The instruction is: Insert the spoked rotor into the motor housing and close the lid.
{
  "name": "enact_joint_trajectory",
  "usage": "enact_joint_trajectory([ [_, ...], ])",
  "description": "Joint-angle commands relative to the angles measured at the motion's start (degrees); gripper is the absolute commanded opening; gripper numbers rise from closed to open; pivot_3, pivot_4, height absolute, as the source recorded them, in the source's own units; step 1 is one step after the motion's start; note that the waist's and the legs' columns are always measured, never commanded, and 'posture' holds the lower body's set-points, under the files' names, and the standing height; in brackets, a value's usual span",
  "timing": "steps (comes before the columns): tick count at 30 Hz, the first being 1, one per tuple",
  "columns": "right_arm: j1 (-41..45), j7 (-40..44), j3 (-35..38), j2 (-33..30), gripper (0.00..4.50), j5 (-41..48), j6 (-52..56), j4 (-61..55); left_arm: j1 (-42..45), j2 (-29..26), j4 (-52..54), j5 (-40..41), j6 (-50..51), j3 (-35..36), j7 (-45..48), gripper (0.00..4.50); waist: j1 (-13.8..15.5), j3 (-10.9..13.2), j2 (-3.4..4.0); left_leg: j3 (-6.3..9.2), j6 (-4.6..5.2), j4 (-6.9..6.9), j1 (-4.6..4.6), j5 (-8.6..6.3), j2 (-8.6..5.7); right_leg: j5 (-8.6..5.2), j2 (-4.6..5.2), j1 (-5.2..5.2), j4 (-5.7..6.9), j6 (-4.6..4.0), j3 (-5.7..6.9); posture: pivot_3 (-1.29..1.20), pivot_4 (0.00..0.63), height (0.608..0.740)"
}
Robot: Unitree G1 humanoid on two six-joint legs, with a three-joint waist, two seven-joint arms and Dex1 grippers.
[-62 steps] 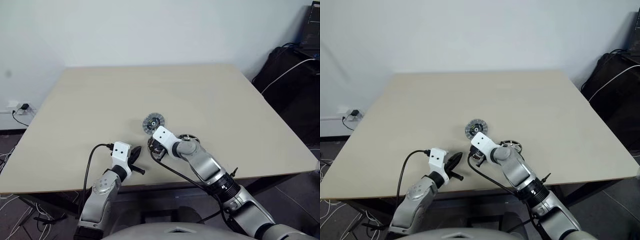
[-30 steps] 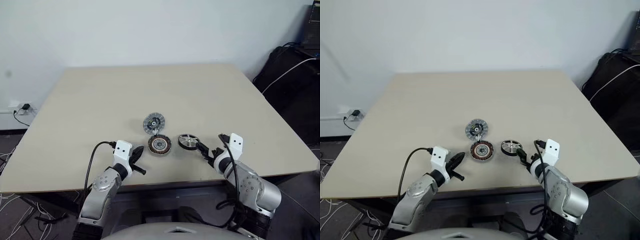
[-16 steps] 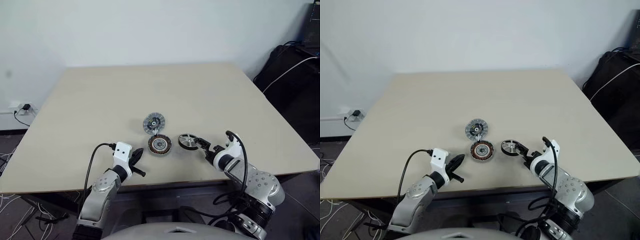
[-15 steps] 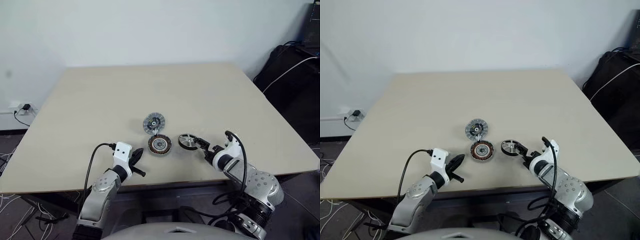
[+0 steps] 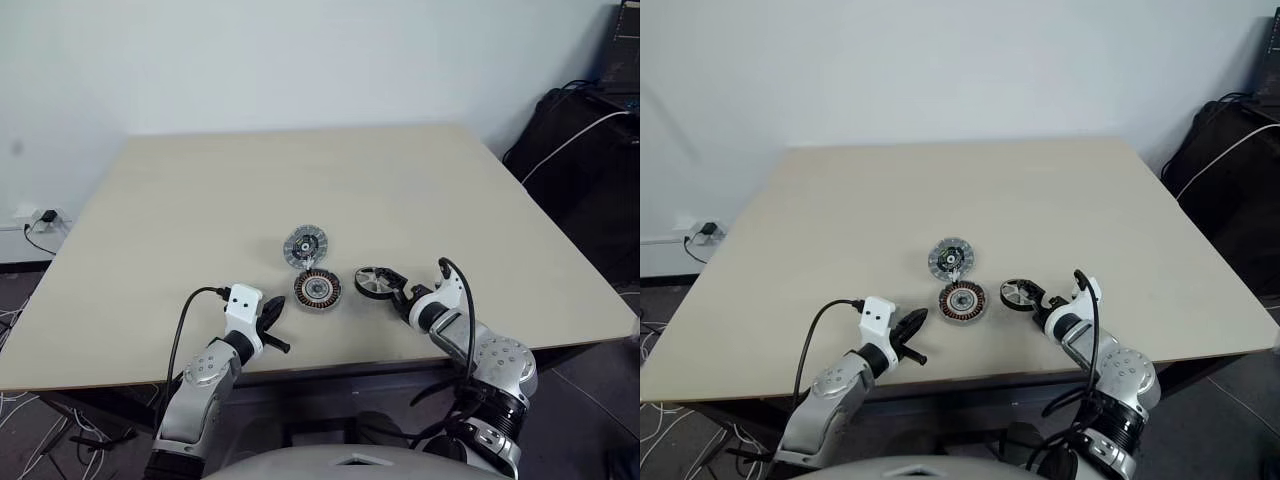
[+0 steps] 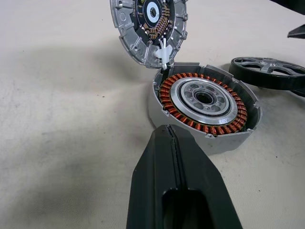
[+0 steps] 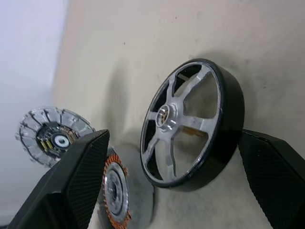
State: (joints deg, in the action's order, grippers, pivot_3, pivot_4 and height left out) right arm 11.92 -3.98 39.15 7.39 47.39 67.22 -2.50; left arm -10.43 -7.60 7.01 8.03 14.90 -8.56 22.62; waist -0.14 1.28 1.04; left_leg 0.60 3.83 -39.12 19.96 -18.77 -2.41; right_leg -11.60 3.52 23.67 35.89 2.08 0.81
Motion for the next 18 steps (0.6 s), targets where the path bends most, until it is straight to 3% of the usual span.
enact_joint_trajectory([
  [1,0.53,-1.18,-1.52,3.80,3.56,2.31,-2.48,0.21,0.66,-0.08,2.94,0.76,-0.04,-0.07,0.04,0.00,-0.10,0.00,0.00,0.00,0.00,0.00,0.01,0.00,0.00,0.00,0.00,0.01,0.00,0.00,-0.01,0.00,0.000,0.740],
  [10,-1.65,-2.89,-4.51,2.35,0.63,3.26,-3.05,0.15,0.46,-0.06,3.06,0.67,-0.02,-0.12,-0.11,0.00,-0.50,-0.05,0.07,-0.02,0.01,0.00,-0.02,0.00,0.01,0.00,0.01,-0.01,0.00,0.01,-0.04,0.00,0.000,0.740],
  [18,-4.59,-2.85,-6.19,2.00,0.48,9.46,-3.13,-4.27,0.19,-0.09,3.22,0.68,0.08,-0.21,-0.09,0.00,-0.45,-0.09,0.04,-0.01,0.08,0.00,-0.04,-0.04,0.02,-0.05,0.03,-0.07,-0.01,0.10,-0.05,0.00,0.000,0.740],
])
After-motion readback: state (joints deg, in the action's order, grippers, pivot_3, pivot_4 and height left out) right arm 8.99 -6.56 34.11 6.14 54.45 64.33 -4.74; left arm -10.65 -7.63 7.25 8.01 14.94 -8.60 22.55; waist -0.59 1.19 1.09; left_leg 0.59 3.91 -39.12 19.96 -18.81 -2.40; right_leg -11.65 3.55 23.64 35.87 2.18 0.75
